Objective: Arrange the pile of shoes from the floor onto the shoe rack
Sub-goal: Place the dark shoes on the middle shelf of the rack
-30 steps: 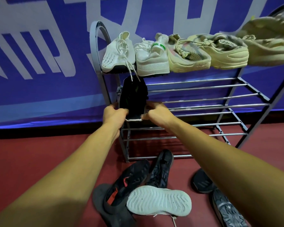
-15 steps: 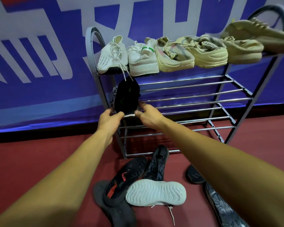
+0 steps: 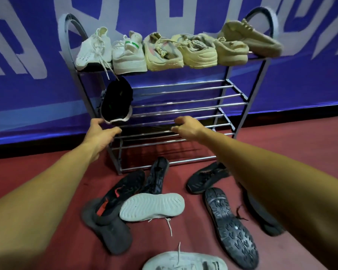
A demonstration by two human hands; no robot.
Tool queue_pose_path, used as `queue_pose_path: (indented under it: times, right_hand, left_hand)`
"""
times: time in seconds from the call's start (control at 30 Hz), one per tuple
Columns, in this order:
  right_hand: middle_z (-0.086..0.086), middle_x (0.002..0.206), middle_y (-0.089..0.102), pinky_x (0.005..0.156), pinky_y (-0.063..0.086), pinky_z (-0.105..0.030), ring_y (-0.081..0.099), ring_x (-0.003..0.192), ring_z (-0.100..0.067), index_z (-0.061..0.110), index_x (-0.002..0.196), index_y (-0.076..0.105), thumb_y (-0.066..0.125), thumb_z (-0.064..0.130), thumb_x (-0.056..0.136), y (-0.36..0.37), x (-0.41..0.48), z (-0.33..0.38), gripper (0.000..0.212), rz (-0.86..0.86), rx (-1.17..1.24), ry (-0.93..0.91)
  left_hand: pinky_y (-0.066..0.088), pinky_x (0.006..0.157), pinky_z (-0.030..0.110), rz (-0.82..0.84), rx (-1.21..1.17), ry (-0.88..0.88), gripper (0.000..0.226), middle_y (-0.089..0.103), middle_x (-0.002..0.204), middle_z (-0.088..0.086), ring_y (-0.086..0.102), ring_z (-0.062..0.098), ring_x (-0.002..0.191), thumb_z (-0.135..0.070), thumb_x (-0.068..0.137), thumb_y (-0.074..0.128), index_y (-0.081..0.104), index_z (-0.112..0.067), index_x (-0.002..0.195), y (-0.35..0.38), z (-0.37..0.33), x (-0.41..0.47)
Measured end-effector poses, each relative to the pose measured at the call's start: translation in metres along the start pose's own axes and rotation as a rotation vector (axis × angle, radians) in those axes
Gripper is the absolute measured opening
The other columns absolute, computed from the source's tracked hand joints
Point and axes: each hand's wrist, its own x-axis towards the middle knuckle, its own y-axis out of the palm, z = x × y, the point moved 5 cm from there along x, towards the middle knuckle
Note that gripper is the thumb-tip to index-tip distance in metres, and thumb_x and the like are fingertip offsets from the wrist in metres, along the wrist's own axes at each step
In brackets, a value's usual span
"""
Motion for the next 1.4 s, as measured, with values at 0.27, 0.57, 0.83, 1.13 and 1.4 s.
queue_pose_path:
  times: [0.27,0.57,0.83,1.13,1.4]
  right_hand:
    - [-0.015,0.146,0.054,0.106,0.041,-0.031,0.051,0.134,-0.031,0.006,0.145,0.049,0.061,0.032,0.097,-0.008,-0.034,-0.063,0.056,-0.002,-0.067,0.098]
    - [-0.016,0.130,0.065,0.092,0.050,-0.033,0.061,0.117,-0.033,0.011,0.130,0.063,0.060,0.034,0.093,0.027,-0.060,-0.194,0.044,0.164,-0.278,0.237]
    - [-0.018,0.146,0.051,0.103,0.044,-0.036,0.050,0.132,-0.035,0.004,0.144,0.046,0.057,0.033,0.098,0.073,-0.068,-0.269,0.056,0.311,-0.283,0.325]
    - [-0.018,0.134,0.056,0.088,0.047,-0.036,0.056,0.120,-0.034,0.007,0.131,0.049,0.061,0.037,0.094,0.111,-0.058,-0.311,0.050,0.436,-0.273,0.446]
    - [-0.015,0.134,0.057,0.096,0.051,-0.038,0.057,0.119,-0.033,0.010,0.133,0.051,0.058,0.045,0.093,0.112,-0.063,-0.310,0.054,0.394,-0.190,0.498]
  left_hand:
    - [0.038,0.055,0.025,0.276,0.162,-0.034,0.035,0.065,0.094,0.008,0.061,0.021,0.081,-0.032,0.084,0.078,0.058,-0.015,0.108,0.095,-0.003,-0.053]
    - [0.039,0.065,0.026,0.624,0.381,0.058,0.027,0.064,0.081,0.002,0.053,0.017,0.073,-0.034,0.078,0.081,0.062,-0.023,0.092,0.270,0.028,-0.102]
    - [0.041,0.077,0.027,0.783,0.584,-0.015,0.029,0.062,0.109,0.001,0.056,0.019,0.096,-0.034,0.081,0.076,0.058,-0.021,0.102,0.344,0.097,-0.127]
    - [0.039,0.072,0.031,0.845,0.600,-0.163,0.035,0.056,0.105,0.003,0.053,0.019,0.090,-0.029,0.087,0.070,0.046,-0.017,0.110,0.365,0.141,-0.129]
    - [0.038,0.062,0.028,0.815,0.517,-0.183,0.053,0.057,0.101,0.007,0.052,0.017,0.080,-0.021,0.092,0.061,0.032,-0.009,0.135,0.369,0.138,-0.136]
